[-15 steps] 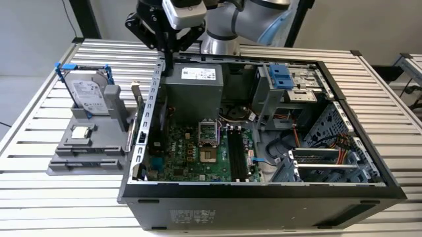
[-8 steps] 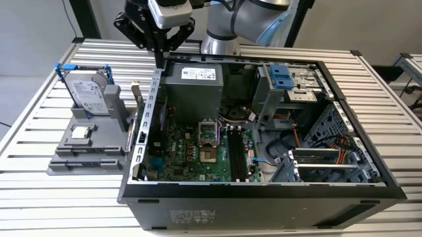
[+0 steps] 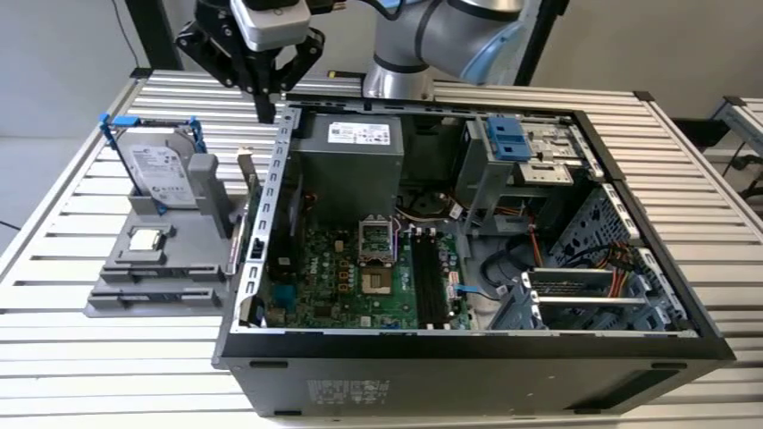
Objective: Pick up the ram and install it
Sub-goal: 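Reach for the ram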
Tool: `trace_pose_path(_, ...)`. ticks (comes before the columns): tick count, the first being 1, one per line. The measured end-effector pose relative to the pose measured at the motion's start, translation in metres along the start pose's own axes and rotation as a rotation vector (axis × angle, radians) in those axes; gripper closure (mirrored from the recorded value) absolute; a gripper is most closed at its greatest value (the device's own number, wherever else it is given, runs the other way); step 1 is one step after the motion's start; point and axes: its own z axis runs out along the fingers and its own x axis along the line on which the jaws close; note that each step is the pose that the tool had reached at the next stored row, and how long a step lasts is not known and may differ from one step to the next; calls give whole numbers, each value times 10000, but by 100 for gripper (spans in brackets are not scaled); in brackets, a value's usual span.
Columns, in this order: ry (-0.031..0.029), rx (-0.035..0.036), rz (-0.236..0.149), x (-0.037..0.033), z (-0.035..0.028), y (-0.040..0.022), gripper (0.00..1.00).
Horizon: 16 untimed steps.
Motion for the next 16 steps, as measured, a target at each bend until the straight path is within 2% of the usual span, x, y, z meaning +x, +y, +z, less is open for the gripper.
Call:
trace_pose_path(5, 5, -2, -114, 120, -3, -7, 100)
trace_pose_path(16, 13, -4, -247, 436, -9, -27, 100)
